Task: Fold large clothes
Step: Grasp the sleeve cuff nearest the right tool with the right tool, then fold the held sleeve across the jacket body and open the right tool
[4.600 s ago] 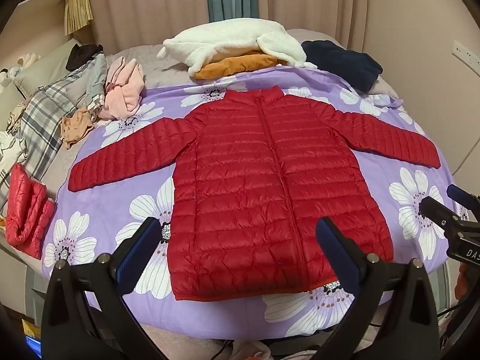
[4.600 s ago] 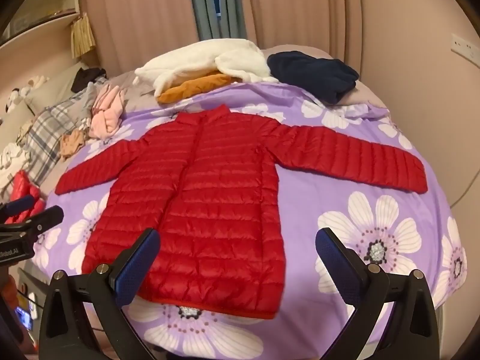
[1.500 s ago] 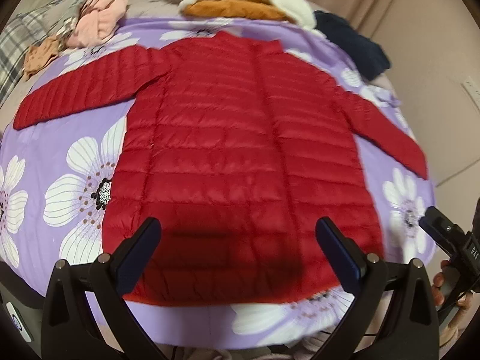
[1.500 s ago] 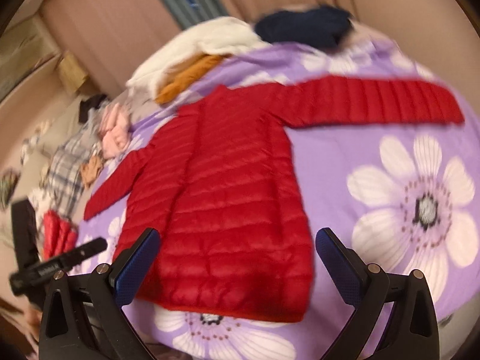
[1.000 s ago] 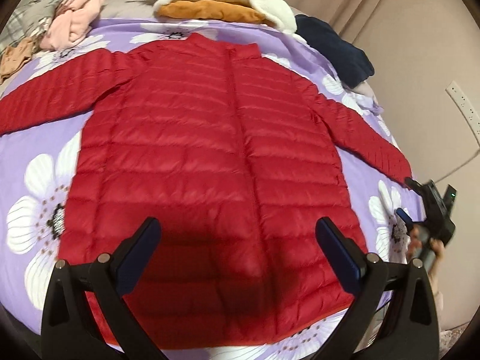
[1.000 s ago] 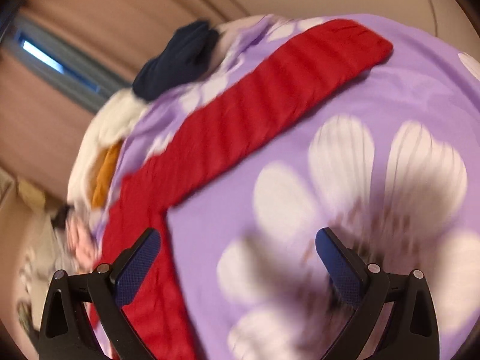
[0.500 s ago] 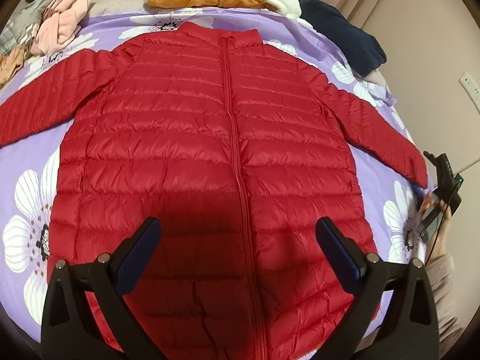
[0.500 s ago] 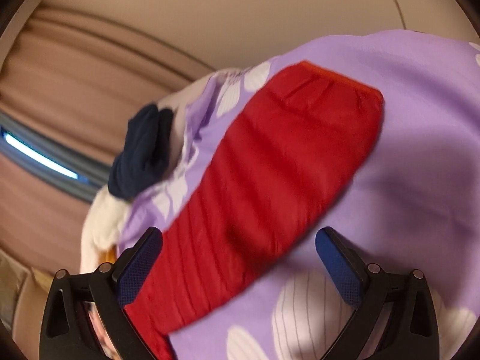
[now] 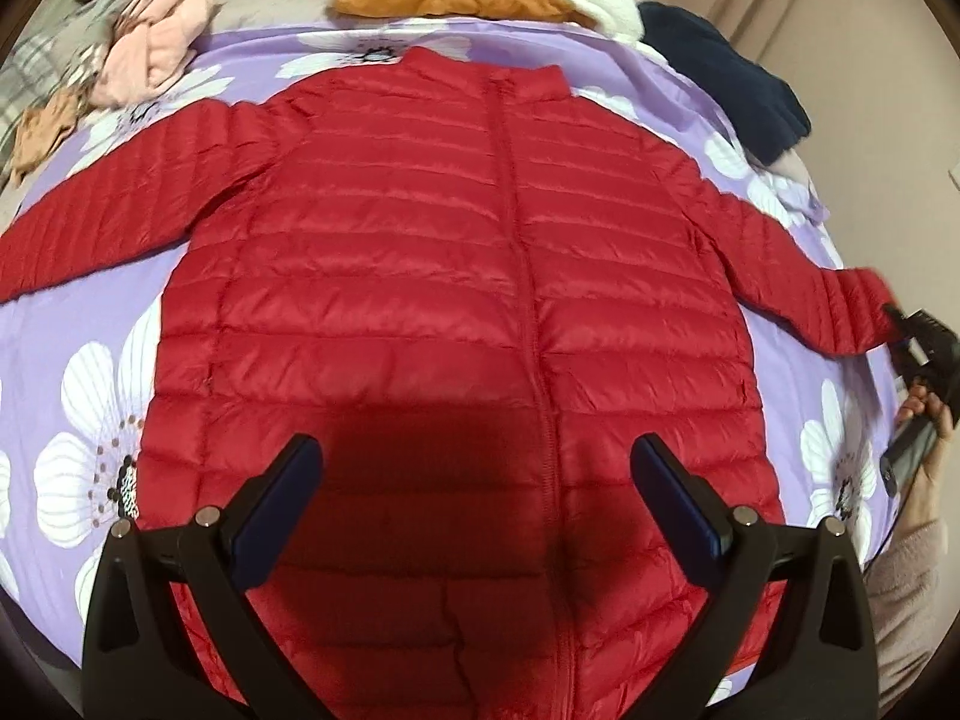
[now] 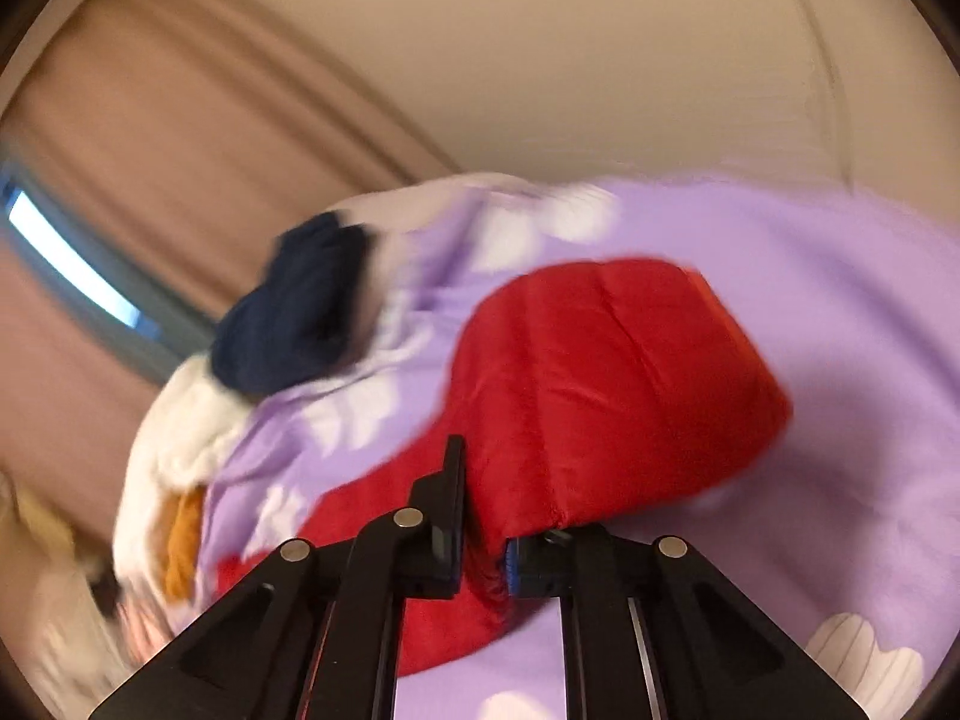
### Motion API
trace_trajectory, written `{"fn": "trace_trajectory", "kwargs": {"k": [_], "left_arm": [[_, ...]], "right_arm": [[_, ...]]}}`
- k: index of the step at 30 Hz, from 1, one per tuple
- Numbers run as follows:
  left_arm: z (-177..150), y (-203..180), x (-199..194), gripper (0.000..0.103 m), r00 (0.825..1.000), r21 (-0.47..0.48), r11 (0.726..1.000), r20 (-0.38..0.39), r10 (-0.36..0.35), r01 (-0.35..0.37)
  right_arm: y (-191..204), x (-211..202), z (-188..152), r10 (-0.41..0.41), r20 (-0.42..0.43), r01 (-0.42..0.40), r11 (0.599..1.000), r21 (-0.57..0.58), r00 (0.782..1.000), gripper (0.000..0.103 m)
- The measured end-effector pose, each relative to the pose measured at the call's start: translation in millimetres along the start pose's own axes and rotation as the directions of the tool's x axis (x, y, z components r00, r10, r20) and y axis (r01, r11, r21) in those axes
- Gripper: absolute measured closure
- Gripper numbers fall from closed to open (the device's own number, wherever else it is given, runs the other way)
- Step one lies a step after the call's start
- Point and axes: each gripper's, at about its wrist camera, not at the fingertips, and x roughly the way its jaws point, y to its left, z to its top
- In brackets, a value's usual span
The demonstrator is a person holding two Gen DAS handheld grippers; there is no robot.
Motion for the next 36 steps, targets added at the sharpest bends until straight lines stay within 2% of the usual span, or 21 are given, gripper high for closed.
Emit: {"fn": "trace_trajectory", "kwargs": {"k": [3, 8, 11, 13, 15, 17, 25, 29, 31, 33, 35, 36], "left_arm": [[1, 12, -6, 0.000, 1.000, -0.051, 0.998, 0.012, -0.021, 0.022], [3, 35, -21, 0.000, 0.998, -0.111, 0.993, 0.049, -0.036, 0.041], [6, 53, -29, 0.000, 0.996, -0.155, 0.986, 0.078, -0.041, 0.053], [7, 66, -35, 0.000, 0.994, -0.187, 0.981, 0.101, -0.038, 0.056], [9, 78, -40, 0.000, 0.993, -0.210, 0.976, 0.116, -0.032, 0.056], [10, 90, -43, 0.000, 0.991, -0.240, 0.969, 0.128, -0.024, 0.054], [8, 124, -44, 0.000, 0.991, -0.300, 0.953, 0.134, -0.007, 0.048], [13, 132, -39, 0.000, 0.991, -0.311, 0.949, 0.134, 0.003, 0.039], [18, 134, -36, 0.000, 0.990, -0.314, 0.948, 0.139, -0.004, 0.048], [27, 133, -31, 0.000, 0.990, -0.309, 0.948, 0.142, -0.027, 0.070], [40, 130, -24, 0.000, 0.988, -0.308, 0.945, 0.140, -0.067, 0.107], [47, 127, -21, 0.000, 0.986, -0.308, 0.942, 0.138, -0.090, 0.129]], "right_arm": [[59, -16, -5, 0.063, -0.006, -0.063, 0.983, -0.171, 0.998, 0.091], [158, -27, -38, 0.142, -0.066, -0.156, 0.897, -0.413, 0.988, 0.091], [210, -19, -72, 0.156, -0.119, -0.195, 0.820, -0.538, 0.981, 0.091], [243, -9, -102, 0.150, -0.148, -0.210, 0.753, -0.624, 0.978, 0.091], [266, 6, -135, 0.144, -0.187, -0.235, 0.685, -0.690, 0.972, 0.091], [288, 21, -156, 0.142, -0.222, -0.261, 0.641, -0.722, 0.965, 0.091], [336, 76, -255, 0.033, -0.351, -0.323, 0.482, -0.814, 0.936, 0.091], [337, 81, -288, -0.008, -0.394, -0.352, 0.433, -0.830, 0.919, 0.091], [341, 81, -298, -0.007, -0.411, -0.370, 0.422, -0.828, 0.912, 0.091], [344, 83, -302, -0.004, -0.446, -0.404, 0.412, -0.816, 0.895, 0.091], [344, 84, -298, -0.027, -0.487, -0.432, 0.419, -0.799, 0.873, 0.081], [344, 84, -298, -0.031, -0.494, -0.437, 0.422, -0.794, 0.869, 0.065]]}}
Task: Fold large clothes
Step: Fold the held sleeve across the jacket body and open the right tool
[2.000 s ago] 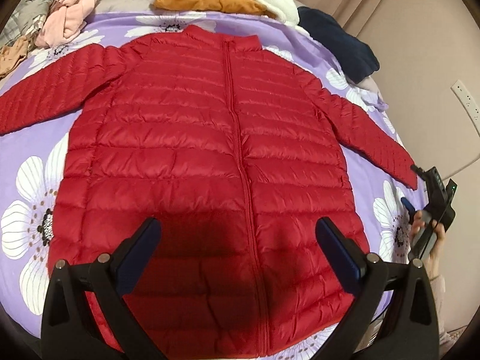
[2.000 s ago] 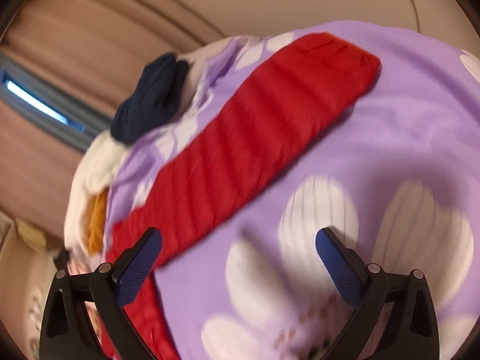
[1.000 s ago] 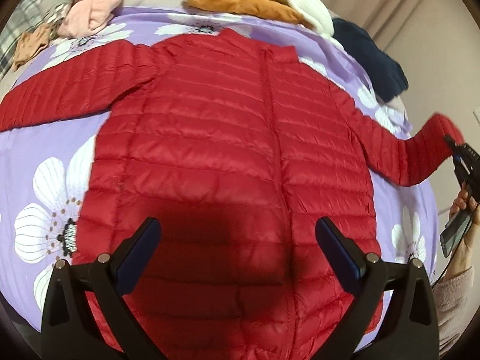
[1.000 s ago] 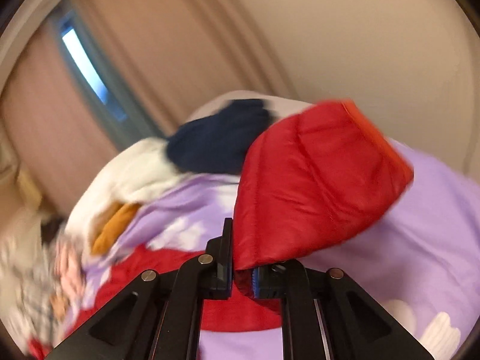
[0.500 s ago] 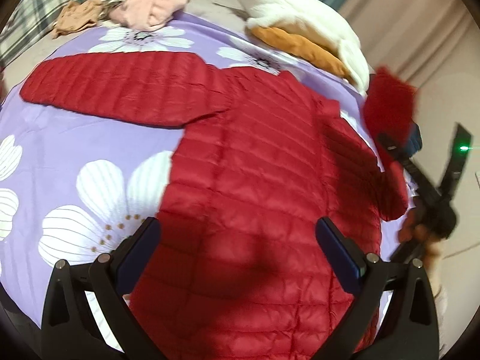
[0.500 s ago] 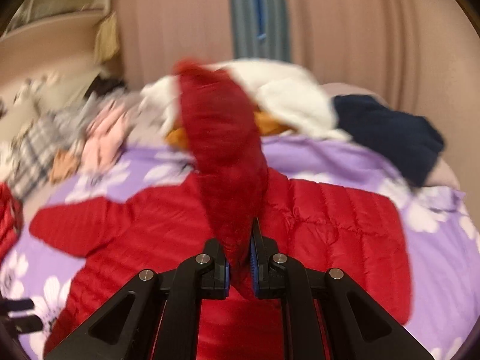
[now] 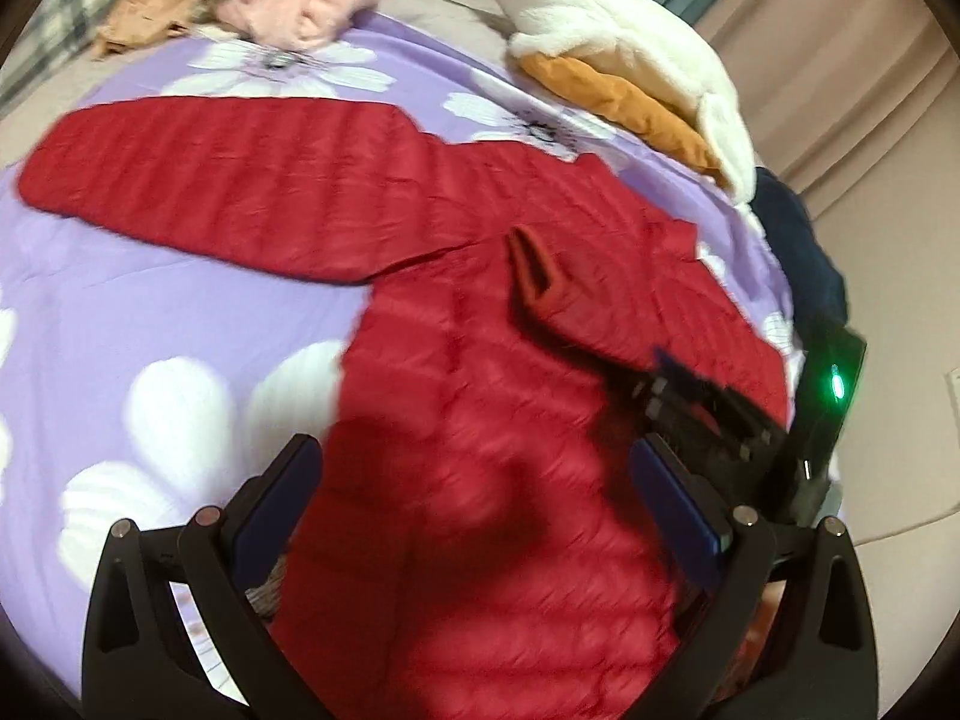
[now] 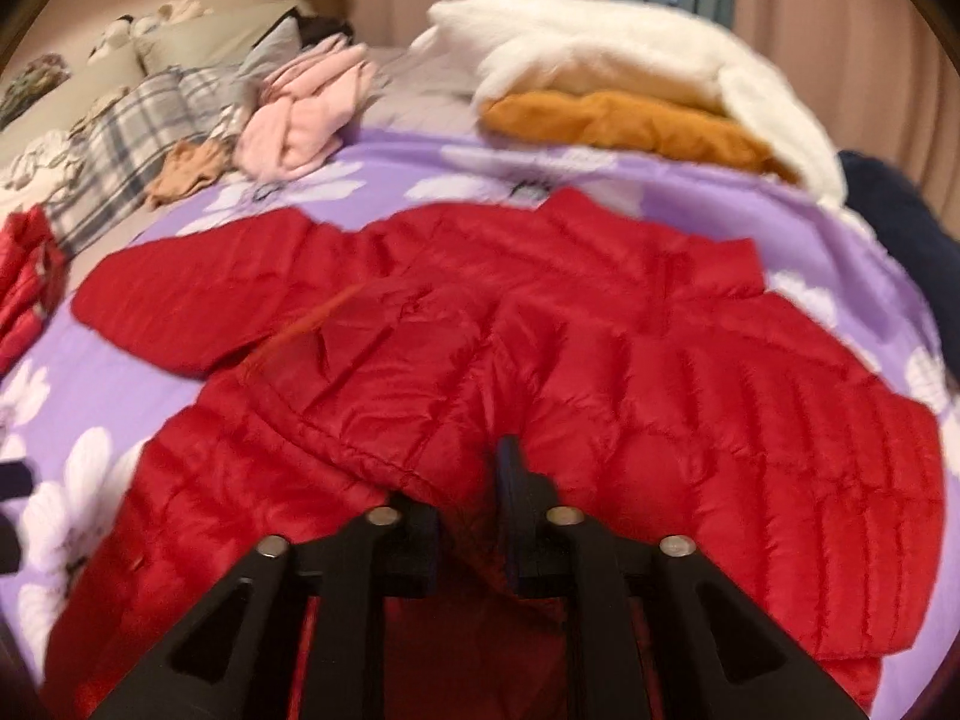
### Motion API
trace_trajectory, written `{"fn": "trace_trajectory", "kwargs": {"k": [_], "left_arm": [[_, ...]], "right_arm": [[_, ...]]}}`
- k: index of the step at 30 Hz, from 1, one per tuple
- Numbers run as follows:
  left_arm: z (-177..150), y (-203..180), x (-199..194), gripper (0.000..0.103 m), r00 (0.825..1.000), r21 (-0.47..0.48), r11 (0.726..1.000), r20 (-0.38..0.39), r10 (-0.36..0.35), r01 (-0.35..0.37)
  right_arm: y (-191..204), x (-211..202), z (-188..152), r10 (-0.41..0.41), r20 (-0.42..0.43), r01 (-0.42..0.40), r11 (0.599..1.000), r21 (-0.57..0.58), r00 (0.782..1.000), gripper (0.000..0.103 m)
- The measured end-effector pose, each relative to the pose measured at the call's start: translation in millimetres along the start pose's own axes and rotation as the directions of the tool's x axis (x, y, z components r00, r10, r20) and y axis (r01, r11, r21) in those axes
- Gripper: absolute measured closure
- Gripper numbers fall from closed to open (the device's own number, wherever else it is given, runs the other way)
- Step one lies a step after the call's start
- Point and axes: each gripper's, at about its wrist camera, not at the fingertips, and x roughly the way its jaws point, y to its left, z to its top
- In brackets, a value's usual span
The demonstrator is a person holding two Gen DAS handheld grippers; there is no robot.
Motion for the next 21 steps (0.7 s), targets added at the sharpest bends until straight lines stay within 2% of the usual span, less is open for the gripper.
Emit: {"fn": "trace_trajectory", "kwargs": {"k": [1, 6, 9, 10, 11, 13, 16, 18, 20, 21], "left_arm": [[6, -4, 5, 0.000, 1.000, -0.003, 1.000, -0.009, -0.024, 0.024], [33, -35, 24, 0.003, 0.989, 0.022, 0.989, -0.029, -0.147, 0.148], [47, -56, 42, 0.020, 0.970, 0.044, 0.970, -0.050, -0.237, 0.239], [51, -60, 50, 0.032, 0.967, 0.044, 0.967, -0.059, -0.248, 0.250], [54, -64, 60, 0.045, 0.966, 0.039, 0.967, -0.071, -0.250, 0.253], [57, -66, 78, 0.055, 0.966, 0.023, 0.970, -0.094, -0.240, 0.243], [57, -60, 102, 0.056, 0.979, 0.006, 0.985, -0.110, -0.171, 0.173], [52, -52, 119, 0.059, 0.979, -0.019, 0.991, -0.149, -0.136, 0.134], [48, -47, 131, 0.068, 0.981, 0.000, 0.995, -0.168, -0.096, 0.097], [48, -46, 133, 0.068, 0.981, 0.010, 0.995, -0.169, -0.092, 0.095]], "right_arm": [[-3, -7, -1, 0.017, -0.004, -0.017, 1.000, 0.005, 1.000, 0.052], [-32, -55, -16, 0.158, 0.075, -0.163, 0.985, 0.061, 0.985, 0.050], [-70, -72, -24, 0.135, 0.127, -0.155, 0.975, 0.160, 0.983, 0.050], [-82, -73, -25, 0.110, 0.137, -0.135, 0.972, 0.191, 0.984, 0.050], [-95, -72, -27, 0.075, 0.139, -0.106, 0.968, 0.229, 0.987, 0.050], [-120, -65, -31, 0.027, 0.118, -0.064, 0.945, 0.321, 0.993, 0.050], [-144, -49, -41, 0.005, 0.093, -0.043, 0.912, 0.408, 0.996, 0.059], [-149, -37, -48, -0.014, 0.046, -0.007, 0.900, 0.436, 0.999, 0.059], [-152, -19, -55, -0.004, -0.010, 0.008, 0.888, 0.461, 1.000, 0.059], [-152, -11, -57, 0.009, -0.030, 0.006, 0.886, 0.464, 1.000, 0.059]]}}
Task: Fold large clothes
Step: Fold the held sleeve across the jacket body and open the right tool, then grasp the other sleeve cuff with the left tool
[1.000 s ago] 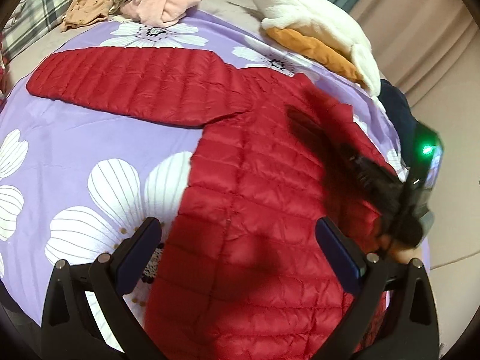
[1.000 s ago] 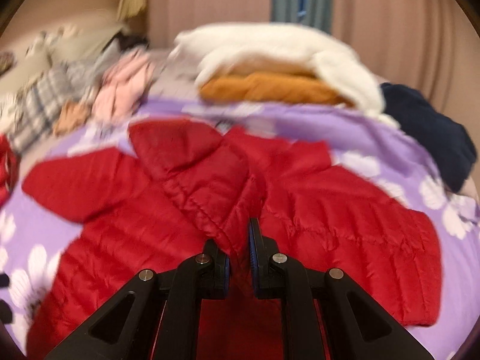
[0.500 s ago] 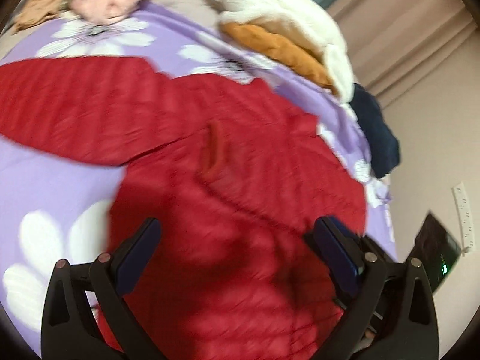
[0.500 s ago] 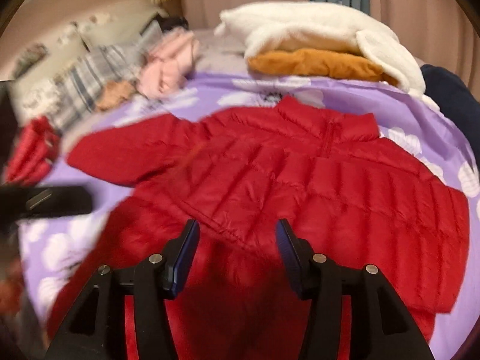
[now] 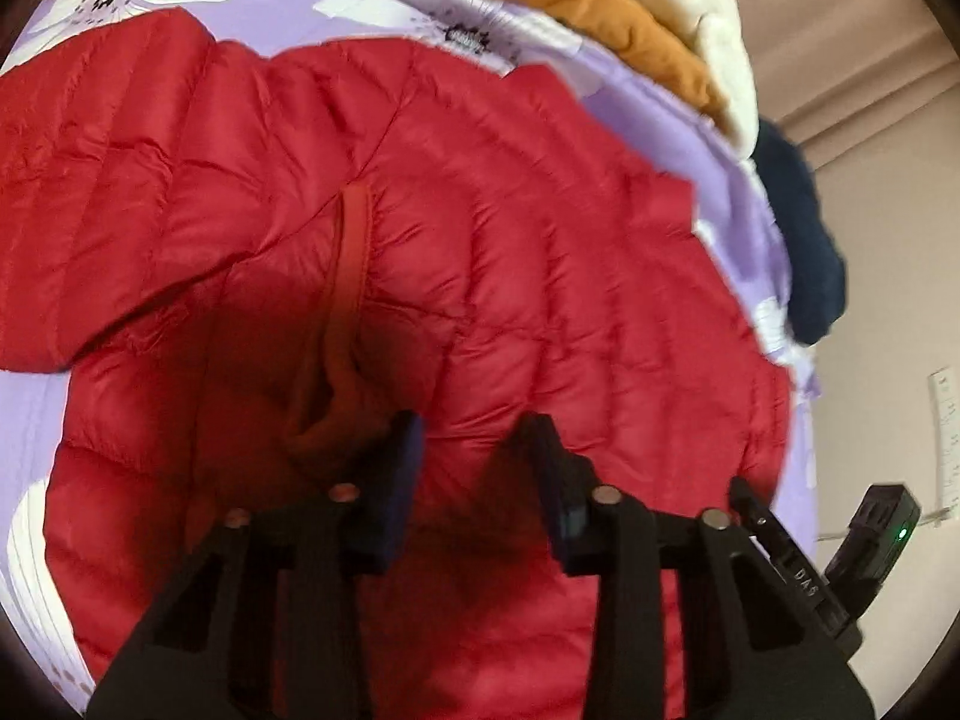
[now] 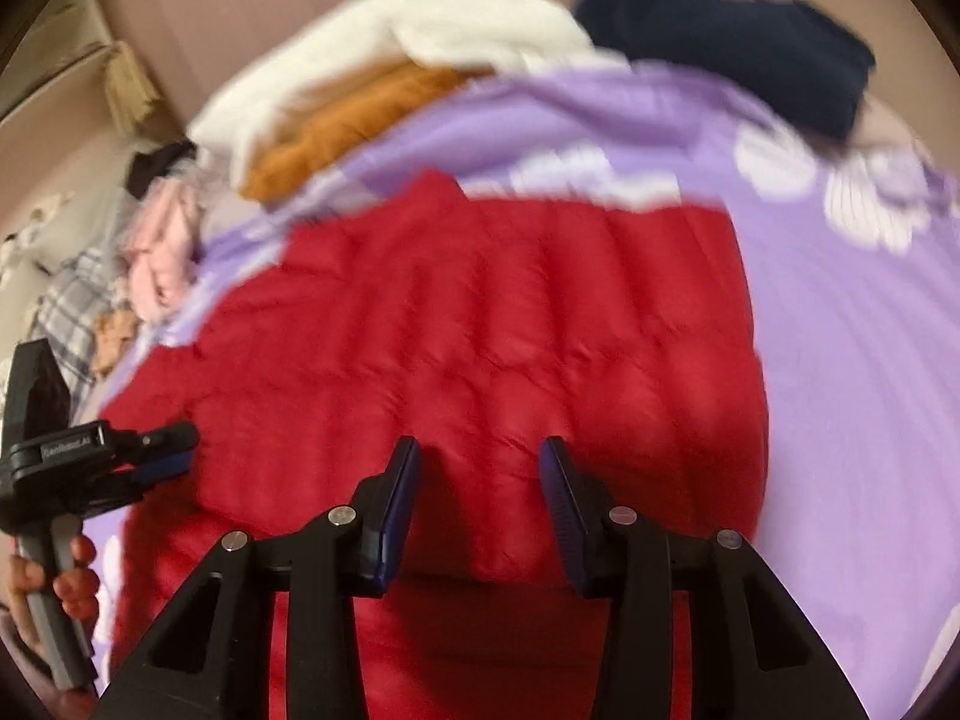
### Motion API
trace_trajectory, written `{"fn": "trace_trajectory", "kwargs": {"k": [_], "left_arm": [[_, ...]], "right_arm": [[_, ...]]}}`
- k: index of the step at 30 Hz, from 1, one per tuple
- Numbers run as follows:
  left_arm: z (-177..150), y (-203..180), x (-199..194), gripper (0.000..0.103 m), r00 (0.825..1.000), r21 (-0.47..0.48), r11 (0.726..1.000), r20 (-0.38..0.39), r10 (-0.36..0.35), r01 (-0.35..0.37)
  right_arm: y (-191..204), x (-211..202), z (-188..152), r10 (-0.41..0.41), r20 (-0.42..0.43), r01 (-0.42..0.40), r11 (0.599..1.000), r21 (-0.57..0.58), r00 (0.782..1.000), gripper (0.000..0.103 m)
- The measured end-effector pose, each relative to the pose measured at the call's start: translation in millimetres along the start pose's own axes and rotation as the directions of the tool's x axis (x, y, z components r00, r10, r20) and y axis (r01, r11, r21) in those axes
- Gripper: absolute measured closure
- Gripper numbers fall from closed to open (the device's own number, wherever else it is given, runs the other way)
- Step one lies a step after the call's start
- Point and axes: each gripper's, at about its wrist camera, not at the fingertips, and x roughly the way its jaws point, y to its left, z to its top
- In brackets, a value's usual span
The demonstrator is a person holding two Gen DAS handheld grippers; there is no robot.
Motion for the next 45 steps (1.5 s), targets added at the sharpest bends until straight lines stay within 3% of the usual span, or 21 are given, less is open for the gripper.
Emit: {"fn": "trace_trajectory", "kwargs": {"k": [3, 6, 8, 10, 13, 16, 22, 29, 30, 35, 40, 42, 45], "left_arm": [[1, 3, -5, 0.064, 1.000, 0.005, 1.000, -0.001, -0.026, 0.026], [-3, 13, -33, 0.044, 0.997, -0.010, 0.997, 0.019, -0.077, 0.077], [-11, 23, -57, 0.028, 0.994, -0.006, 0.997, 0.071, -0.077, 0.078], [-17, 43, -83, 0.024, 0.989, -0.025, 0.997, 0.135, -0.063, 0.067], [-17, 96, -123, 0.024, 0.975, -0.128, 0.989, 0.217, -0.039, 0.068], [-14, 155, -156, 0.024, 0.957, -0.256, 0.964, 0.289, 0.010, 0.067], [-15, 261, -200, 0.024, 0.899, -0.490, 0.850, 0.436, 0.044, 0.195], [-10, 313, -197, 0.024, 0.858, -0.576, 0.743, 0.514, 0.005, 0.341], [-9, 318, -197, 0.024, 0.864, -0.604, 0.728, 0.503, 0.032, 0.324], [3, 337, -197, 0.024, 0.831, -0.613, 0.698, 0.555, 0.047, 0.370], [17, 352, -200, 0.024, 0.820, -0.631, 0.674, 0.569, 0.065, 0.385], [21, 358, -200, 0.026, 0.819, -0.655, 0.651, 0.567, 0.087, 0.385], [28, 360, -201, 0.046, 0.840, -0.689, 0.647, 0.526, 0.135, 0.328]], "right_arm": [[6, 11, 1, -0.026, -0.007, 0.026, 0.999, -0.020, 1.000, 0.059], [20, 2, 5, -0.050, -0.013, 0.050, 0.998, -0.029, 0.999, 0.059], [26, -10, 6, -0.010, 0.010, 0.011, 1.000, -0.027, 1.000, 0.058], [30, -26, 3, 0.019, 0.043, -0.018, 0.999, -0.034, 0.999, 0.055], [30, -43, -5, 0.062, 0.074, -0.060, 0.998, -0.032, 0.995, 0.054], [31, -52, -16, 0.089, 0.085, -0.088, 0.996, -0.020, 0.992, 0.054], [31, -61, -40, 0.119, 0.079, -0.118, 0.993, -0.011, 0.990, 0.053], [42, -69, -50, 0.100, 0.064, -0.097, 0.995, -0.036, 0.993, 0.053], [44, -69, -50, 0.100, 0.063, -0.097, 0.994, -0.041, 0.993, 0.053], [53, -68, -56, 0.115, 0.053, -0.114, 0.993, -0.036, 0.992, 0.053], [62, -64, -60, 0.113, 0.040, -0.111, 0.993, -0.045, 0.993, 0.053], [64, -64, -61, 0.113, 0.036, -0.111, 0.993, -0.047, 0.993, 0.053], [66, -62, -63, 0.104, 0.026, -0.103, 0.993, -0.049, 0.994, 0.053]]}}
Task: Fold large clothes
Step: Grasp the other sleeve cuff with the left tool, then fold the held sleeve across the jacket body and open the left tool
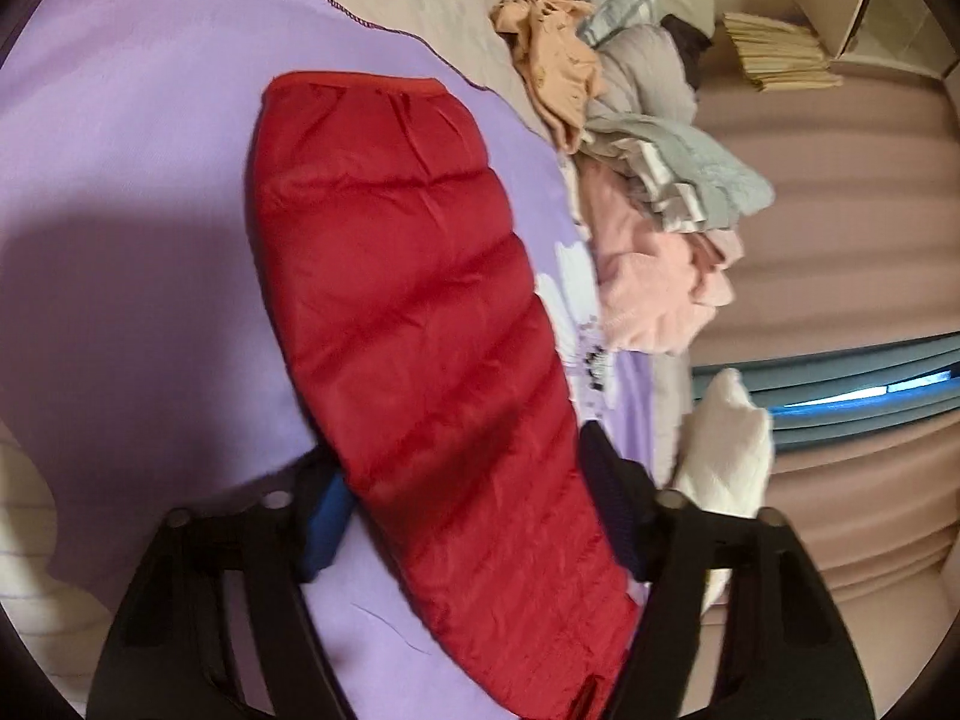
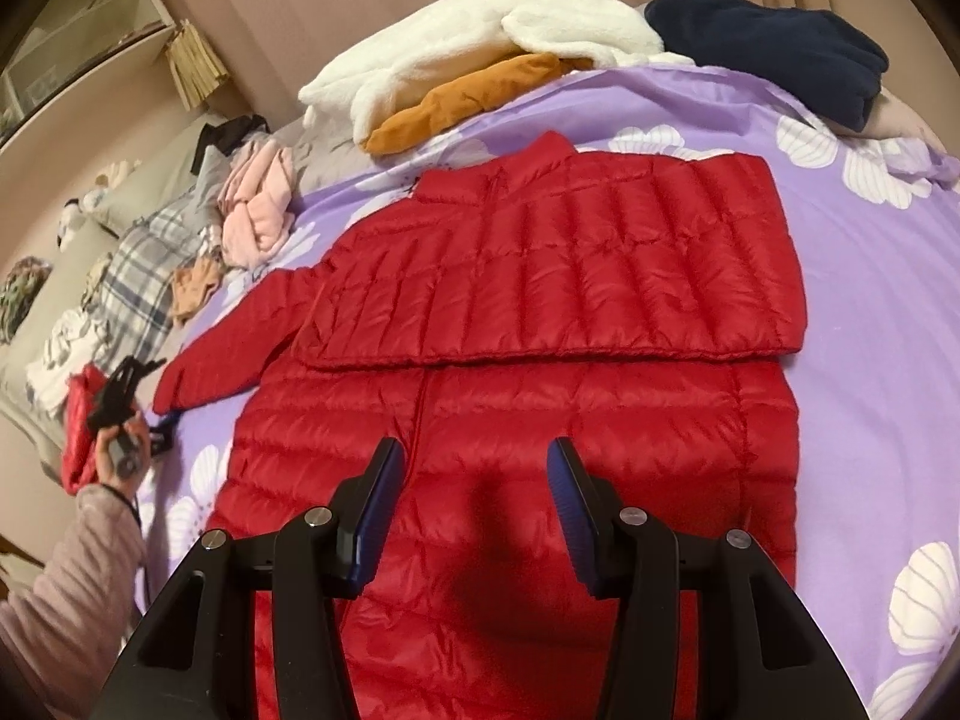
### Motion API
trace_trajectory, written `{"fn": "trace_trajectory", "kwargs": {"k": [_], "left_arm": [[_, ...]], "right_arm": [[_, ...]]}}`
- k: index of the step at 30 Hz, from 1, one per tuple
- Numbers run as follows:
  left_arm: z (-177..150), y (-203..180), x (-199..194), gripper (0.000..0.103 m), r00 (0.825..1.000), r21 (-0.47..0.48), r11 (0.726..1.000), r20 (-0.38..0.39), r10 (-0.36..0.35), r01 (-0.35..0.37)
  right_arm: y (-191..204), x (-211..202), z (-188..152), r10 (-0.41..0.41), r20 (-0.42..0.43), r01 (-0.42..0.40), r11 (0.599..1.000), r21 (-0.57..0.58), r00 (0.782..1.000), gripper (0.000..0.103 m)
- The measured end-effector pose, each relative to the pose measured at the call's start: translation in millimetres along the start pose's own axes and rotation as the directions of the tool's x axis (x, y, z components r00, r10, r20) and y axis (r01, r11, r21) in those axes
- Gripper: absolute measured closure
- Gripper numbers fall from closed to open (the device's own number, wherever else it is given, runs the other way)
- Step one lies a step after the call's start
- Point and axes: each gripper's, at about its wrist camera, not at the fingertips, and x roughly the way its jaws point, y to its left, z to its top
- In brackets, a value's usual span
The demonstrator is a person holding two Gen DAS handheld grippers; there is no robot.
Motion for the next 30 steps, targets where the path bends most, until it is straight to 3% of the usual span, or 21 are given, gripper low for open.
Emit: {"fn": "trace_trajectory", "kwargs": {"k": [2, 5, 8, 10, 13, 16, 18, 20, 25, 28, 30], "left_arm": [[1, -3, 1, 0.082, 0.998, 0.034, 0.997, -0.004, 0.067, -0.067], [0, -6, -5, 0.088, 0.992, 0.070, 0.990, 0.009, 0.122, -0.123], [-9, -30, -18, 0.093, 0.983, 0.189, 0.965, 0.055, 0.173, -0.180], [-20, -57, -29, 0.095, 0.983, 0.298, 0.937, 0.086, 0.165, -0.184], [-44, -101, -49, 0.095, 0.988, 0.444, 0.885, 0.114, 0.101, -0.141], [-83, -150, -69, 0.095, 0.990, 0.603, 0.791, 0.137, 0.030, -0.107], [-120, -184, -81, 0.095, 0.991, 0.710, 0.699, 0.134, -0.018, -0.084], [-153, -208, -85, 0.094, 0.992, 0.779, 0.624, 0.112, -0.054, -0.054], [-237, -243, -85, 0.091, 0.995, 0.882, 0.469, 0.004, -0.096, 0.042], [-295, -252, -74, 0.091, 0.996, 0.932, 0.356, -0.045, -0.081, 0.071], [-324, -253, -62, 0.091, 0.995, 0.948, 0.304, -0.080, -0.055, 0.093]], "right_arm": [[-1, 1, -1, -0.005, -0.008, 0.005, 1.000, 0.002, 1.000, 0.053], [-3, 0, -4, -0.017, -0.014, 0.017, 1.000, 0.004, 1.000, 0.053], [-6, -1, -5, -0.019, -0.019, 0.019, 1.000, 0.018, 1.000, 0.053], [-8, -3, -6, -0.022, -0.019, 0.022, 1.000, 0.022, 1.000, 0.053], [-9, -7, -8, -0.016, -0.016, 0.016, 0.999, 0.033, 1.000, 0.053], [-7, -12, -11, -0.009, -0.006, 0.009, 0.999, 0.032, 1.000, 0.053], [-6, -16, -14, -0.011, 0.000, 0.011, 1.000, 0.023, 1.000, 0.053], [-6, -21, -18, -0.011, 0.008, 0.011, 1.000, 0.016, 1.000, 0.053], [-16, -32, -26, 0.003, 0.024, -0.004, 0.999, 0.047, 1.000, 0.053], [-25, -38, -30, 0.010, 0.034, -0.013, 0.997, 0.074, 0.999, 0.053], [-30, -43, -32, 0.009, 0.044, -0.013, 0.996, 0.091, 0.999, 0.053]]}}
